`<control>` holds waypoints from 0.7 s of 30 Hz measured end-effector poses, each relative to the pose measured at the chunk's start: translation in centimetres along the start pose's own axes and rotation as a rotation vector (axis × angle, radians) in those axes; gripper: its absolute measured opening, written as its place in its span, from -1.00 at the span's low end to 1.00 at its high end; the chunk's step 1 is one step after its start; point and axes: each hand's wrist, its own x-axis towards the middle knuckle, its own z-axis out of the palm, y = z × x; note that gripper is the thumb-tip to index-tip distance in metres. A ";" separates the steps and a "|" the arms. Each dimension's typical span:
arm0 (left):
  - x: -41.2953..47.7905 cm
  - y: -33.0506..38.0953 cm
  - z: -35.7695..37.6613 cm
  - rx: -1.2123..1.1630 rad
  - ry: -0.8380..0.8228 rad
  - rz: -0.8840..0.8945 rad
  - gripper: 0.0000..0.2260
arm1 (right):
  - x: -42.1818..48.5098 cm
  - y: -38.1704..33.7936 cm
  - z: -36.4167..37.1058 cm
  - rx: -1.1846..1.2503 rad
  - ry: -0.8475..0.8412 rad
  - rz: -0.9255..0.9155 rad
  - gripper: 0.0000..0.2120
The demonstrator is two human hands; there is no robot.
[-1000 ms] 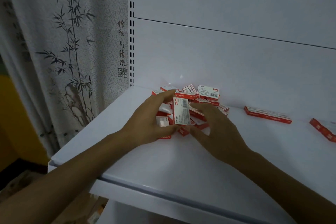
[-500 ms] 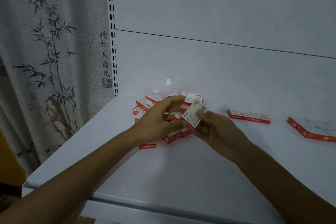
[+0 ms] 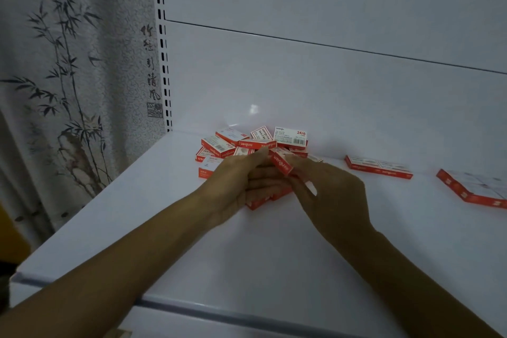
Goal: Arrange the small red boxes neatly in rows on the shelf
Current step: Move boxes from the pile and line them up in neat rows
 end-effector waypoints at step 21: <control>-1.4 0.6 -0.8 -0.019 -0.097 0.042 -0.74 | -1.2 -0.8 -1.2 0.403 -0.023 0.466 -0.59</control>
